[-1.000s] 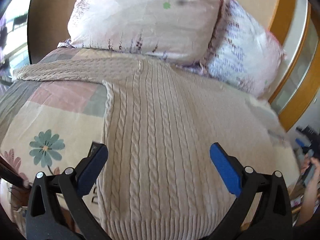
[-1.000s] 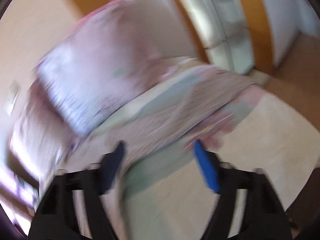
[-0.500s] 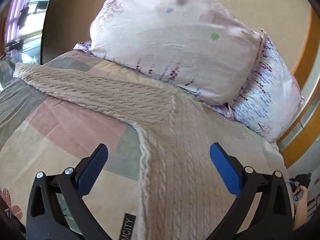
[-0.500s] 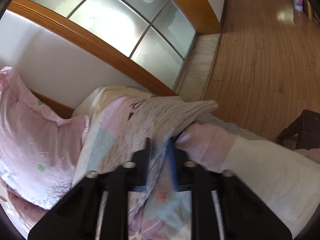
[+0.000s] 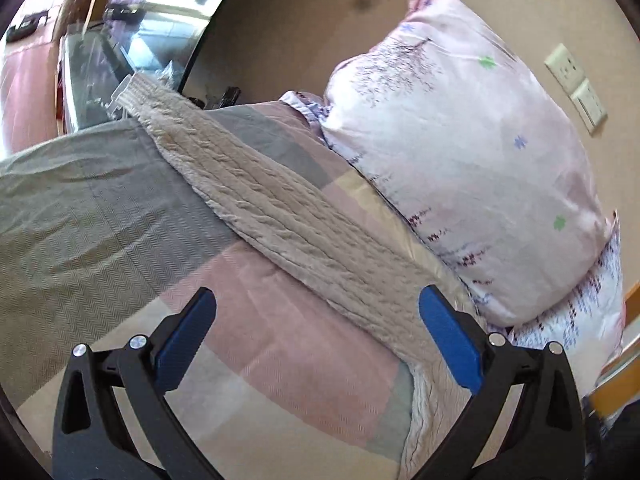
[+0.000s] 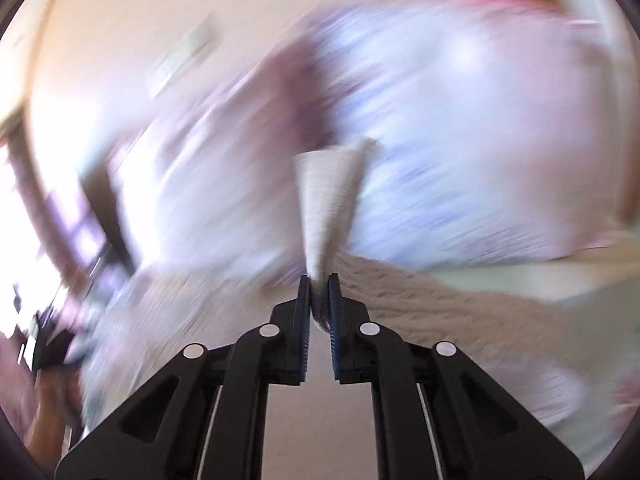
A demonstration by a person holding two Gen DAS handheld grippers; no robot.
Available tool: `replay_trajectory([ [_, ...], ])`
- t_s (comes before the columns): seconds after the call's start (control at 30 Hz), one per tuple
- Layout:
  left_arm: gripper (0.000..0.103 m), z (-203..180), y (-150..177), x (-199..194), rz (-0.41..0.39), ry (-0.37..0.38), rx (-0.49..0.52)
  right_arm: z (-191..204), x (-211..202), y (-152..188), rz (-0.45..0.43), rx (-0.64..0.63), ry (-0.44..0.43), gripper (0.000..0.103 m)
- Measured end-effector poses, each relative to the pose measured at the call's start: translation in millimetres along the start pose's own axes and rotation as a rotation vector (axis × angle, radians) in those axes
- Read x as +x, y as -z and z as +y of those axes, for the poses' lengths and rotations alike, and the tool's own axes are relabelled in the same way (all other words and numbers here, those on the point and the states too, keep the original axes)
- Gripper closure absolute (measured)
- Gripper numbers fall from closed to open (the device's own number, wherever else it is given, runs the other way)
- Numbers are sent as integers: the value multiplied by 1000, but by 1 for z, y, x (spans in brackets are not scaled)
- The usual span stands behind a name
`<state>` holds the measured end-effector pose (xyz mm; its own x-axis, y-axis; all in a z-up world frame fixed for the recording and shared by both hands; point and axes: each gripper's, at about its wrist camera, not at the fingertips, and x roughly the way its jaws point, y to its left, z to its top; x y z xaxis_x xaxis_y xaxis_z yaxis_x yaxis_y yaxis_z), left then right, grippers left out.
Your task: Fold small clothes
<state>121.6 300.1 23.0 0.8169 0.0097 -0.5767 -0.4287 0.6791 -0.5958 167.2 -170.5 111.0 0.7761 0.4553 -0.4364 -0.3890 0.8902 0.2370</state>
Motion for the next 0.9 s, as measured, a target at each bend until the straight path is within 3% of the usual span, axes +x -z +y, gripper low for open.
replay_trajectory([
  [0.03, 6, 5, -4, 4, 8, 2, -31, 35, 29, 17, 118, -64, -77, 92],
  [0.07, 17, 13, -9, 8, 16, 7, -63, 58, 45, 32, 189, -102, -125, 91],
  [0.13, 26, 23, -19, 15, 34, -2, -89, 79, 51, 48, 206, -132, -153, 83],
  [0.2, 31, 31, -27, 21, 27, -27, -101, 72, 42, 45, 164, -109, -119, 41],
  [0.23, 32, 35, -31, 24, 27, -43, -109, 57, 35, 40, 138, -75, -100, 34],
  [0.3, 44, 49, -43, 32, 23, -50, -160, 22, 18, 34, 107, -12, -66, 33],
  [0.43, 56, 71, -64, 39, 14, -44, -292, -30, -2, 29, 109, 81, 29, 33],
  [0.57, 66, 88, -84, 50, -3, -48, -387, -62, -8, 43, 93, 165, 110, 32],
  [0.67, 82, 98, -93, 55, -7, -70, -443, -74, -16, 48, 75, 201, 131, 31],
  [0.77, 97, 93, -99, 57, 0, -121, -398, -80, -20, 55, 70, 210, 139, 30],
  [0.9, 98, 38, -105, 46, -32, -136, -212, -88, -22, 62, 76, 214, 150, 30],
])
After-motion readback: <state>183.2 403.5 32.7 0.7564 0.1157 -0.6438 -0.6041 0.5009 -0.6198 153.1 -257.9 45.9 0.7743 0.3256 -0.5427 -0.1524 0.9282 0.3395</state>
